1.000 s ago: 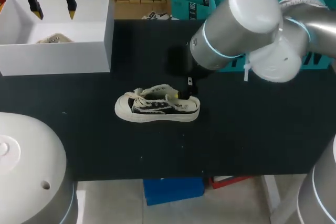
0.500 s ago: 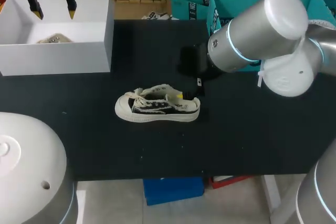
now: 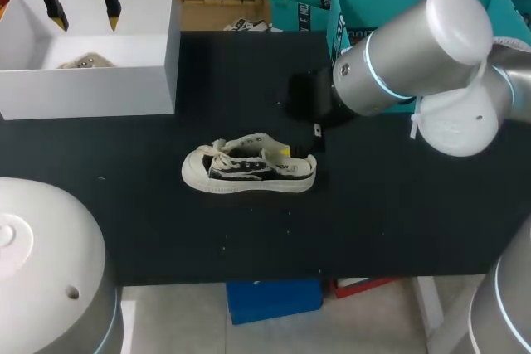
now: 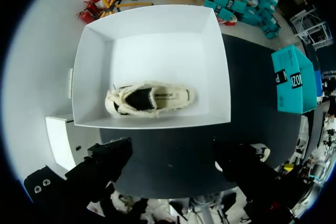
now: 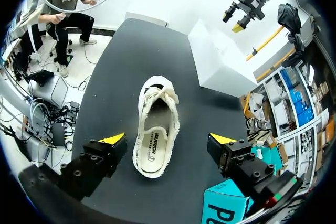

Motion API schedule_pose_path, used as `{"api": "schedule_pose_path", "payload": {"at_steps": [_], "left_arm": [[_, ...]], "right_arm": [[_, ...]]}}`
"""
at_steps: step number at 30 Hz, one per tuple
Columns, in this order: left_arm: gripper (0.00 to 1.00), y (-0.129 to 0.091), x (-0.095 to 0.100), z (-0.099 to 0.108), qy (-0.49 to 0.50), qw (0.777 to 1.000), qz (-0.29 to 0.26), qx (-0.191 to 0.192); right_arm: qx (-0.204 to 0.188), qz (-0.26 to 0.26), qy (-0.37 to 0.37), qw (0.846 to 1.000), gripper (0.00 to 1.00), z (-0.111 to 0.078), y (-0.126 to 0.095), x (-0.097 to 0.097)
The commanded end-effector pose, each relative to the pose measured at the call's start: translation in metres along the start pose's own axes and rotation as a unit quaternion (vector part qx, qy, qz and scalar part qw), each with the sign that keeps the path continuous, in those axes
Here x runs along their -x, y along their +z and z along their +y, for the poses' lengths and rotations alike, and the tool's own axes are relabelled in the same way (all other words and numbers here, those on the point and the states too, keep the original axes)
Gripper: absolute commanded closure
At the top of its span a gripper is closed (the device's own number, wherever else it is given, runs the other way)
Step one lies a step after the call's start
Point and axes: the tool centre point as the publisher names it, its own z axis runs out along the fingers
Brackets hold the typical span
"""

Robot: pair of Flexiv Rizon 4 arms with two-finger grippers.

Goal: Take the shoe out of the shoebox, open the shoe tongue, remove and reinsert the insole, then place the shoe into the shoebox

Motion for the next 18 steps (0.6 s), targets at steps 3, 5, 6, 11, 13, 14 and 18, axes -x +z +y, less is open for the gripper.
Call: {"api": "schedule_pose_path", "payload": {"at_steps": [3, 5, 6, 11, 13, 14, 18], "left_arm": [[0.00, -0.001, 0.000, 0.000, 0.000, 1.000, -0.001, 0.001], [0.00, -0.001, 0.000, 0.000, 0.000, 1.000, -0.001, 0.001], [0.00, -0.001, 0.000, 0.000, 0.000, 1.000, -0.001, 0.001], [0.00, -0.001, 0.000, 0.000, 0.000, 1.000, -0.001, 0.001], [0.00, -0.001, 0.000, 0.000, 0.000, 1.000, -0.001, 0.001], [0.00, -0.001, 0.000, 0.000, 0.000, 1.000, -0.001, 0.001], [0.00, -0.001, 0.000, 0.000, 0.000, 1.000, -0.001, 0.001]], "right_arm": [[0.002, 0.000, 0.000, 1.000, 0.00, -0.001, 0.001, 0.000], [0.002, 0.000, 0.000, 1.000, 0.00, -0.001, 0.001, 0.000], [0.014, 0.001, 0.003, 1.000, 0.00, 0.001, -0.001, -0.005], [0.081, 0.000, 0.020, 0.997, 0.00, -0.001, -0.007, -0.022], [0.088, 0.006, 0.015, 0.996, 0.00, -0.004, -0.006, -0.026], [0.093, 0.005, 0.016, 0.996, 0.00, -0.005, -0.006, -0.028], [0.111, 0.001, 0.021, 0.994, 0.00, -0.011, -0.009, -0.029]]}}
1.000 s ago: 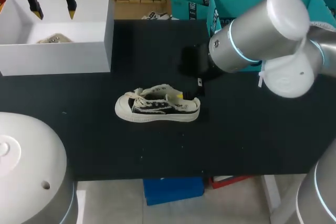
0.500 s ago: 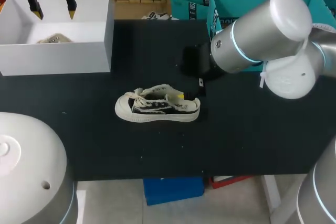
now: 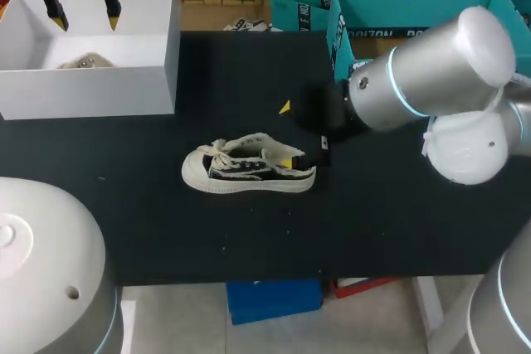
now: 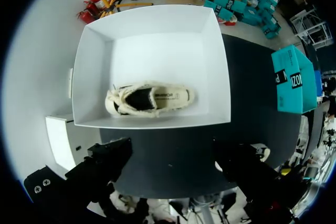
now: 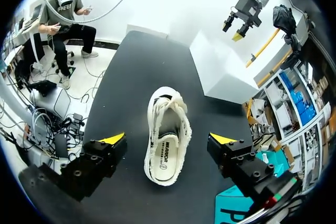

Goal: Take the shoe out of the shoebox, open the shoe tongue, remove and reinsert the insole, then place the shoe into the shoebox

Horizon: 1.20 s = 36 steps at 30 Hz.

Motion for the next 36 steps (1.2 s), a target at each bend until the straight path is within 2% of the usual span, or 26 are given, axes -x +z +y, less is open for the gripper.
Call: {"api": "schedule_pose_path", "payload": {"at_steps": [1, 7, 19, 36], "left_arm": [[0.00, -0.001, 0.000, 0.000, 0.000, 1.000, -0.001, 0.001], [0.00, -0.001, 0.000, 0.000, 0.000, 1.000, -0.001, 0.001], [0.00, -0.001, 0.000, 0.000, 0.000, 1.000, -0.001, 0.001], [0.00, -0.001, 0.000, 0.000, 0.000, 1.000, -0.001, 0.001]], "right_arm": [[0.044, -0.003, 0.004, 0.999, 0.00, -0.017, -0.006, -0.004], [0.077, 0.001, 0.029, 0.997, 0.00, -0.031, -0.004, -0.003], [0.116, -0.003, 0.088, 0.989, 0.00, -0.068, 0.023, -0.002], [0.145, -0.007, 0.111, 0.983, 0.00, -0.093, 0.053, -0.001]]}}
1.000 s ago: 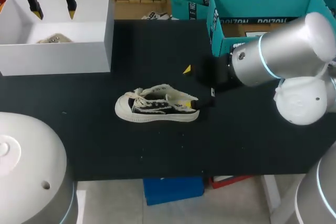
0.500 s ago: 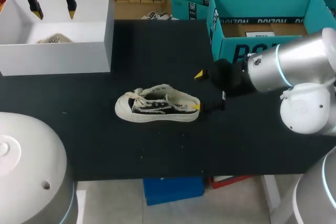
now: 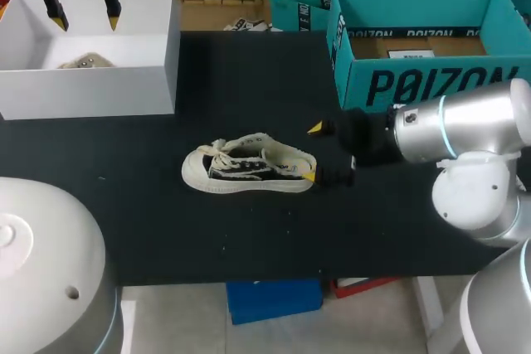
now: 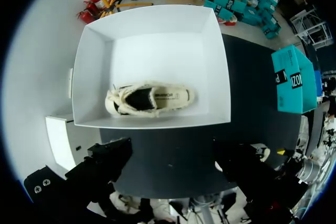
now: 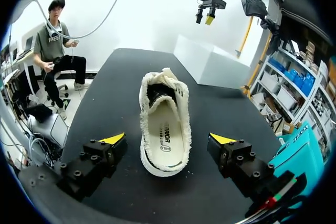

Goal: Take the shoe out of the shoebox, open the shoe tongue, remove and reinsert the insole, then place the shoe into the shoebox

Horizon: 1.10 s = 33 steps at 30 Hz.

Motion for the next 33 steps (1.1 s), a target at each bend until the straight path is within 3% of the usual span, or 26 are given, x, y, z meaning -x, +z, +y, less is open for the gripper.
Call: {"api": "schedule_pose_path", "payload": {"at_steps": [1, 16, 33], "left_arm": [[0.00, -0.001, 0.000, 0.000, 0.000, 1.000, -0.001, 0.001], [0.00, -0.001, 0.000, 0.000, 0.000, 1.000, -0.001, 0.001], [0.00, -0.001, 0.000, 0.000, 0.000, 1.000, -0.001, 0.001]], "right_arm": [[0.030, 0.004, 0.003, 1.000, 0.00, -0.008, 0.009, 0.003], [0.050, 0.029, 0.014, 0.998, 0.00, -0.020, 0.034, 0.002], [0.045, 0.045, 0.026, 0.998, 0.00, -0.031, 0.048, 0.000]]}}
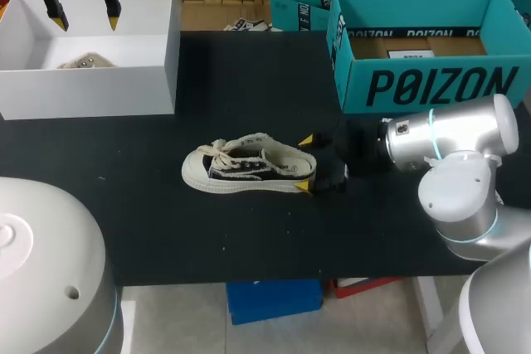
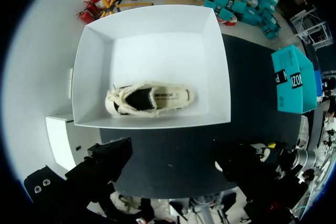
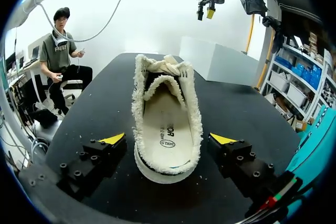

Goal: Take the shoe out of the shoebox, open the shoe tongue, remove and reinsert the insole, then place the shoe into the shoebox

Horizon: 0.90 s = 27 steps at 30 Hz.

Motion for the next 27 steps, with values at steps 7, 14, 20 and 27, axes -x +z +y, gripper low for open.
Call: {"api": "schedule_pose_path", "payload": {"at_steps": [7, 14, 20, 27], "left_arm": [[0.00, -0.001, 0.000, 0.000, 0.000, 1.000, -0.001, 0.001], [0.00, -0.001, 0.000, 0.000, 0.000, 1.000, -0.001, 0.001], [0.00, -0.001, 0.000, 0.000, 0.000, 1.000, -0.001, 0.001], [0.00, -0.001, 0.000, 0.000, 0.000, 1.000, -0.001, 0.001]], "right_arm": [[-0.002, 0.006, 0.005, 1.000, 0.00, -0.005, 0.012, 0.002], [-0.002, 0.011, 0.007, 1.000, 0.00, -0.004, 0.016, 0.002], [0.000, 0.015, 0.009, 1.000, 0.00, -0.005, 0.022, 0.002], [0.001, 0.020, 0.013, 1.000, 0.00, -0.006, 0.028, 0.000]]}}
